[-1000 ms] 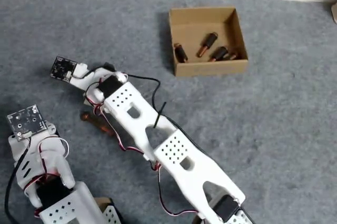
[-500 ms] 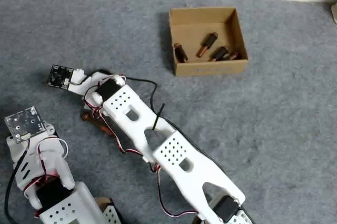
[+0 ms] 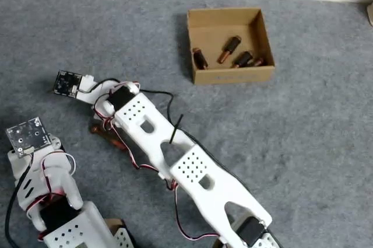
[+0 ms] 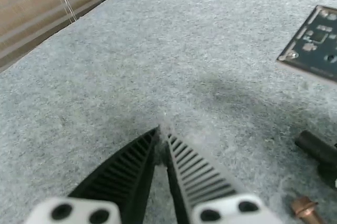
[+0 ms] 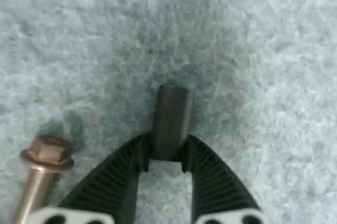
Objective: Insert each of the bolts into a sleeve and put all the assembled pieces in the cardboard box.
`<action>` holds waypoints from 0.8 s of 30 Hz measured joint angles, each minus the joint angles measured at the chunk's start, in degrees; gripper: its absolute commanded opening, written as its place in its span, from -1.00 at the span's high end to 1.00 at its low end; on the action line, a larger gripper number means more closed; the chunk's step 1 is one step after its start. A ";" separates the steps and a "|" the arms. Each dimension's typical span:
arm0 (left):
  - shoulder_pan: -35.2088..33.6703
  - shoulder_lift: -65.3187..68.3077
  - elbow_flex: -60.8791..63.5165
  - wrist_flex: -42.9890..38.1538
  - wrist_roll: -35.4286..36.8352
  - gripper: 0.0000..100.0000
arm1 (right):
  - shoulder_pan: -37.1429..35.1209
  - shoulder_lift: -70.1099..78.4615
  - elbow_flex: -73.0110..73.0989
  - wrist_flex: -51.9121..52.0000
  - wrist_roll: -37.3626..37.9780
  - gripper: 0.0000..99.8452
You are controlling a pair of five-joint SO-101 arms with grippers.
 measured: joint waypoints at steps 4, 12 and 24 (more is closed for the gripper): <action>0.00 0.09 0.00 0.00 0.00 0.99 | 0.00 0.00 0.00 0.00 0.00 0.99; 0.00 0.79 0.00 0.00 0.00 0.99 | 0.00 0.62 -3.08 1.58 0.00 0.99; 0.00 0.79 0.00 0.00 0.00 0.99 | -0.97 0.26 -15.56 23.38 -1.23 0.99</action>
